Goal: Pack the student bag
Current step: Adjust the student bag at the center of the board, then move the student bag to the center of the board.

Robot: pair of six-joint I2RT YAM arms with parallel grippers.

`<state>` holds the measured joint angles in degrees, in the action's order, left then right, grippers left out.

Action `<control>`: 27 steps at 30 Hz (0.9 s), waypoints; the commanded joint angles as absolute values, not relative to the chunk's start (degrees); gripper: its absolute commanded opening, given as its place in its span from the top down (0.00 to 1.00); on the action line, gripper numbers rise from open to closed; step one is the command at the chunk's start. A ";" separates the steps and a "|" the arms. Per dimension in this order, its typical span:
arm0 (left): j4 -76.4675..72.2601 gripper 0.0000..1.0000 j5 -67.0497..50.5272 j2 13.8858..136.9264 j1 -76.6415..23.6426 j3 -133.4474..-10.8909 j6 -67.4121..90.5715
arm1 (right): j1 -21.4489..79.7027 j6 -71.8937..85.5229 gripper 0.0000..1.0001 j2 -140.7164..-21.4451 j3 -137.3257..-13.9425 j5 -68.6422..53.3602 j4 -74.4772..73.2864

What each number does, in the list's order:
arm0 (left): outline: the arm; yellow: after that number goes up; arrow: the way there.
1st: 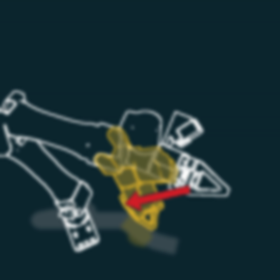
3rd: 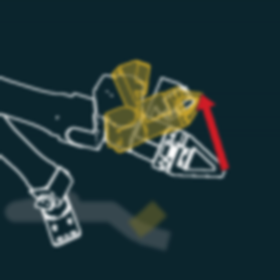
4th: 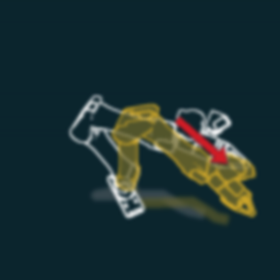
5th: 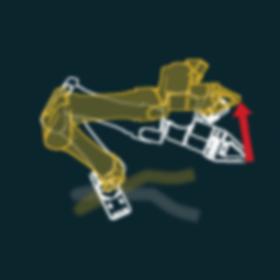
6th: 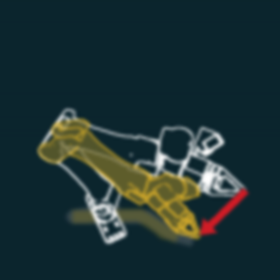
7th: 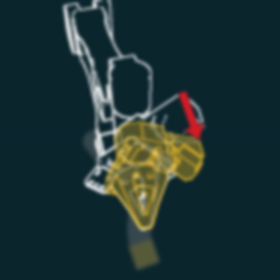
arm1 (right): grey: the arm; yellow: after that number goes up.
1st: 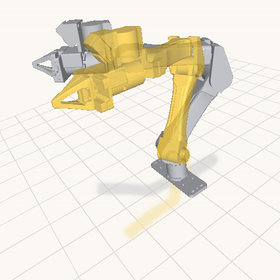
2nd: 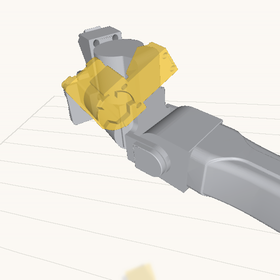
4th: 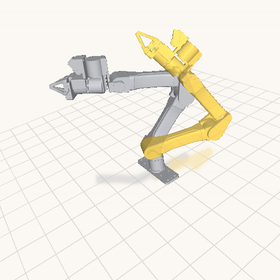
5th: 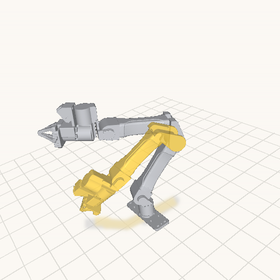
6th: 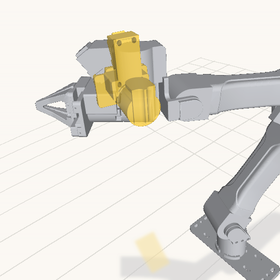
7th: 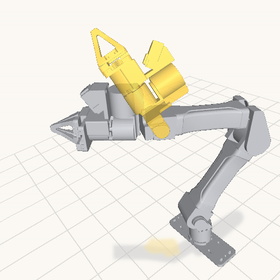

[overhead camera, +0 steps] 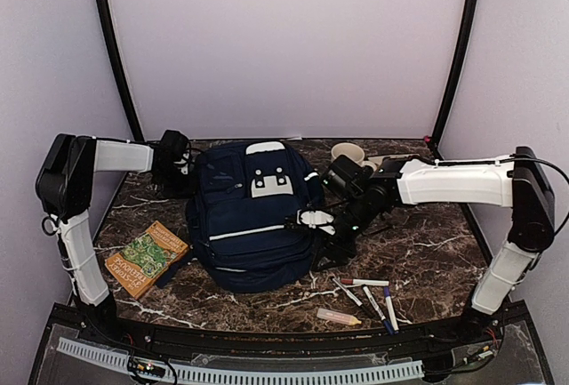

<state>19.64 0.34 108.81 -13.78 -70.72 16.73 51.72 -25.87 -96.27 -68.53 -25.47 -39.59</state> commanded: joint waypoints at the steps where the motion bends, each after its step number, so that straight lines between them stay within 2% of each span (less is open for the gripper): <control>1: 21.82 0.99 0.98 109.13 -15.22 -75.96 16.97 | 53.56 -27.67 0.48 -98.18 -70.68 -28.86 -40.40; 3: 25.33 0.90 6.34 106.25 -15.00 -76.18 16.19 | 55.15 -28.08 0.49 -98.50 -70.14 -27.08 -39.17; 6: 28.97 0.68 9.69 99.54 -13.34 -73.07 15.91 | 57.48 -28.68 0.50 -99.44 -69.76 -25.09 -36.74; 10: 32.37 0.45 7.16 90.05 -7.56 -65.40 15.78 | 58.92 -28.29 0.52 -102.40 -70.79 -24.76 -33.52; 12: 33.69 0.38 3.42 86.21 -3.15 -61.94 16.43 | 60.37 -27.96 0.53 -103.48 -69.59 -21.68 -29.09; 18: 34.54 0.25 -6.63 81.64 5.05 -54.73 16.46 | 62.74 -24.84 0.57 -109.12 -70.45 -16.24 -26.20; 27: 31.32 0.23 -7.80 84.69 10.30 -48.98 15.16 | 60.58 -19.24 0.58 -114.76 -75.44 -5.70 -22.28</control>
